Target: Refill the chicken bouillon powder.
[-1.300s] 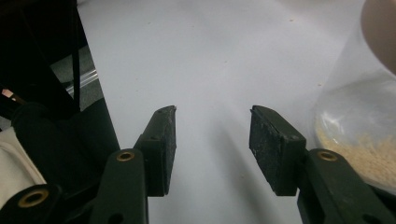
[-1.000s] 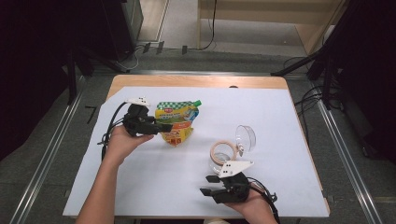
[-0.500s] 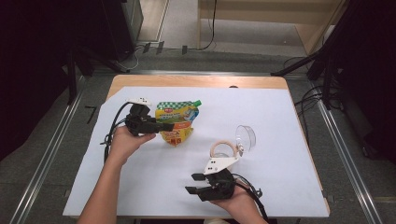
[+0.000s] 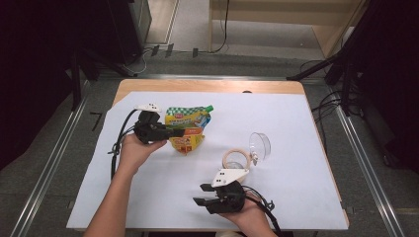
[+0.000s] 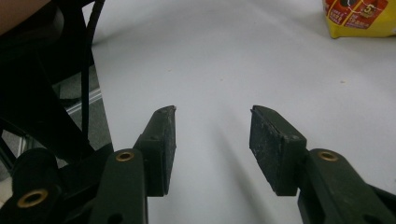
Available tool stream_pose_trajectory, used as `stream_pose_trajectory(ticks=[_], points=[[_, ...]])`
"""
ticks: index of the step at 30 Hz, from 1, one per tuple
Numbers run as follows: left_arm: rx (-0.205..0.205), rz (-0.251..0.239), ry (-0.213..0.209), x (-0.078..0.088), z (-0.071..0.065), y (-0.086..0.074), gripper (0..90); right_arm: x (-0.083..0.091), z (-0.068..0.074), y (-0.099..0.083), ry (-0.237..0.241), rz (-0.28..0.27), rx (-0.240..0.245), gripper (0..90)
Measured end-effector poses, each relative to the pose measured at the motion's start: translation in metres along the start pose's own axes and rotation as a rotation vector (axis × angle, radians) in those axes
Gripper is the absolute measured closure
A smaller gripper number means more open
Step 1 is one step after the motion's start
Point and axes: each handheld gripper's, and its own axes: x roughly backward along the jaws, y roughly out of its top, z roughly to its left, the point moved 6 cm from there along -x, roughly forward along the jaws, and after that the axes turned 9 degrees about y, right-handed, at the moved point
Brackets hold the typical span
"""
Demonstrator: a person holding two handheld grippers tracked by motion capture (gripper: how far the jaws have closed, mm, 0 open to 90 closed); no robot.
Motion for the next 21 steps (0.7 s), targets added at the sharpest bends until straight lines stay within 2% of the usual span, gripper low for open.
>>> stream_pose_trajectory(ticks=[2, 5, 9, 10, 14, 17, 21], points=[[0.001, 0.003, -0.002, 0.0, -0.001, 0.0, 81.6, 0.0, -0.002, -0.002, 0.003, 0.0, -0.014, 52.2], [-0.02, 0.006, 0.027, 0.0, -0.003, 0.001, 88.2, -0.003, -0.003, -0.006, 0.011, -0.002, -0.032, 52.2], [-0.037, 0.007, 0.053, 0.001, -0.005, 0.004, 89.2, -0.008, -0.004, -0.012, 0.013, 0.015, -0.038, 51.8], [-0.03, 0.004, 0.057, 0.001, -0.006, 0.004, 89.3, -0.009, -0.004, -0.012, 0.015, 0.016, -0.038, 51.6], [-0.023, -0.016, 0.044, 0.008, -0.006, 0.007, 89.6, -0.011, -0.004, -0.014, 0.01, 0.016, -0.035, 51.6], [-0.039, 0.001, 0.045, 0.014, -0.009, 0.009, 89.7, -0.012, -0.004, -0.015, 0.005, 0.012, -0.039, 51.3], [-0.069, 0.007, 0.034, 0.023, -0.017, 0.013, 89.8, -0.012, -0.005, -0.016, -0.007, 0.011, -0.021, 51.2]])
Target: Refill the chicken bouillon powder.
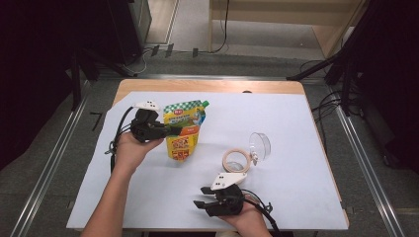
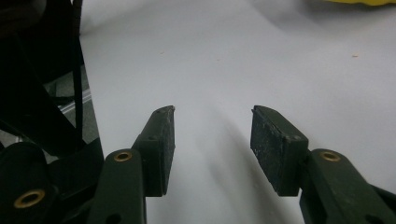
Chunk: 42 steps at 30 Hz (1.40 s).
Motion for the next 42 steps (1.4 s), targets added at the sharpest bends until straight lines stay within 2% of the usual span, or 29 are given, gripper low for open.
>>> stream_pose_trajectory(ticks=[8, 9, 10, 12, 15, 18, 22, 26, 35, 39, 42], points=[[0.018, -0.008, -0.061, 0.011, -0.008, 0.007, 89.9, 0.004, -0.005, 0.0, -0.022, -0.02, -0.001, 51.2], [0.016, -0.005, -0.073, 0.012, -0.009, 0.008, 89.8, 0.004, -0.005, 0.0, -0.023, -0.026, -0.001, 51.2], [0.017, 0.003, -0.101, 0.013, -0.011, 0.008, 89.8, 0.004, -0.006, 0.001, -0.024, -0.03, -0.006, 51.2], [0.018, 0.01, -0.107, 0.016, -0.012, 0.009, 89.9, 0.004, -0.006, 0.0, -0.03, -0.036, -0.013, 51.2], [0.026, 0.002, -0.135, 0.023, -0.013, 0.011, 89.9, 0.001, -0.004, 0.0, -0.018, -0.039, -0.018, 51.1], [0.023, -0.009, -0.143, 0.027, -0.016, 0.013, 89.8, -0.001, -0.002, -0.001, -0.023, -0.027, 0.003, 51.1], [0.009, -0.005, -0.138, 0.031, -0.023, 0.016, 89.8, -0.002, -0.003, 0.001, -0.031, -0.041, 0.013, 51.1], [-0.018, 0.004, -0.138, 0.037, -0.03, 0.018, 89.8, 0.0, -0.004, 0.001, -0.038, -0.054, -0.017, 51.2], [-0.052, -0.01, -0.171, 0.06, -0.052, 0.025, 89.8, -0.003, -0.011, 0.0, -0.067, -0.075, -0.049, 50.6], [-0.057, -0.011, -0.187, 0.065, -0.062, 0.025, 89.8, -0.001, -0.012, 0.002, -0.086, -0.078, -0.031, 50.7], [-0.07, 0.003, -0.203, 0.066, -0.072, 0.024, 89.8, -0.001, -0.014, 0.003, -0.097, -0.09, -0.034, 51.1]])
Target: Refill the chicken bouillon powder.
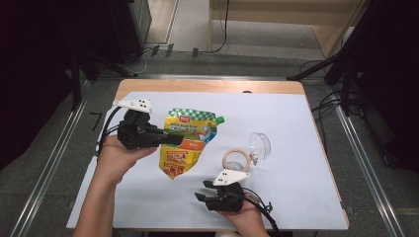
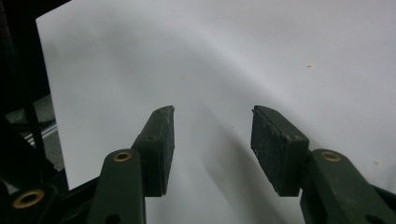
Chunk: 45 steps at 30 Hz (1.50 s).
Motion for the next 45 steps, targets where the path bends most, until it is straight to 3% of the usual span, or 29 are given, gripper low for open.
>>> stream_pose_trajectory(ticks=[5, 8, 14, 17, 25, 27, 31, 33, 36, 45], points=[[-0.035, 0.017, -0.039, -0.004, -0.018, 0.001, 89.8, 0.001, -0.004, 0.003, -0.024, -0.017, 0.008, 56.5], [-0.036, 0.024, -0.063, -0.011, -0.027, 0.001, 89.8, 0.003, -0.005, 0.006, -0.033, -0.046, 0.0, 63.6], [-0.044, 0.067, -0.102, -0.029, -0.038, -0.001, 89.8, 0.007, -0.009, 0.01, -0.078, -0.083, -0.002, 67.9], [-0.038, 0.065, -0.117, -0.033, -0.043, -0.002, 89.8, 0.007, -0.012, 0.009, -0.108, -0.09, 0.015, 69.4], [0.012, 0.05, -0.128, -0.029, -0.042, -0.001, 89.8, 0.005, -0.014, 0.009, -0.129, -0.116, 0.047, 70.4], [0.035, 0.037, -0.133, -0.028, -0.04, -0.001, 89.8, 0.005, -0.015, 0.008, -0.135, -0.117, 0.034, 70.3], [0.064, 0.046, -0.155, -0.032, -0.037, -0.004, 89.7, 0.006, -0.013, 0.01, -0.114, -0.147, 0.049, 69.7], [0.072, 0.051, -0.13, -0.035, -0.034, -0.004, 89.6, 0.004, -0.008, 0.011, -0.108, -0.139, 0.079, 71.5], [0.06, 0.067, -0.056, -0.039, -0.033, -0.005, 89.4, 0.002, -0.003, 0.01, -0.12, -0.103, 0.114, 72.2], [0.054, 0.038, -0.029, -0.04, -0.032, -0.003, 86.9, -0.003, 0.018, 0.014, -0.086, -0.069, 0.171, 70.1]])
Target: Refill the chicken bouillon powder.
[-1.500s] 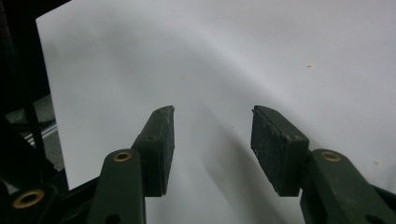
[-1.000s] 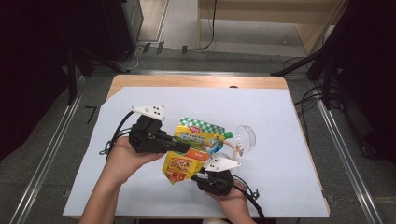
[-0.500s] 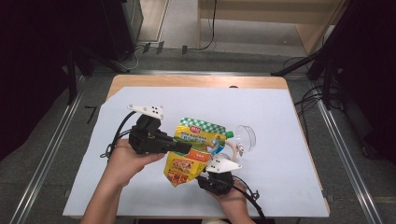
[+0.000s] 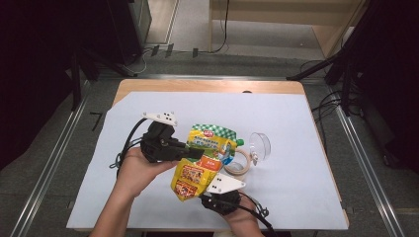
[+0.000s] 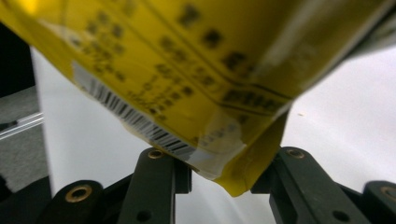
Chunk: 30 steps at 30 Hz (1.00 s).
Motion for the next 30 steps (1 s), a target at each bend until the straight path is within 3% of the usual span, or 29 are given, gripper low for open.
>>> stream_pose_trajectory(ticks=[6, 12, 16, 19, 21, 24, 30], points=[[-0.011, 0.008, 0.041, -0.008, -0.002, 0.0, 83.5, -0.003, 0.015, 0.005, 0.054, 0.016, 0.001, 70.2], [0.014, 0.028, 0.06, -0.019, -0.002, -0.001, 80.7, -0.005, 0.021, 0.005, 0.09, 0.026, -0.016, 70.2], [0.03, 0.056, 0.112, -0.028, 0.0, -0.003, 74.9, -0.003, 0.027, 0.011, 0.114, 0.016, -0.011, 70.2], [0.026, 0.054, 0.107, -0.033, -0.002, -0.003, 75.0, -0.003, 0.029, 0.013, 0.123, 0.018, -0.002, 69.6], [0.011, 0.061, 0.125, -0.036, -0.002, -0.002, 74.3, -0.002, 0.03, 0.014, 0.13, 0.018, -0.005, 69.0], [0.024, 0.084, 0.143, -0.043, -0.003, -0.003, 70.8, -0.002, 0.03, 0.016, 0.139, 0.026, -0.002, 67.3], [0.033, 0.075, 0.119, -0.046, -0.004, 0.004, 71.1, 0.002, 0.031, 0.026, 0.154, 0.02, 0.012, 65.0]])
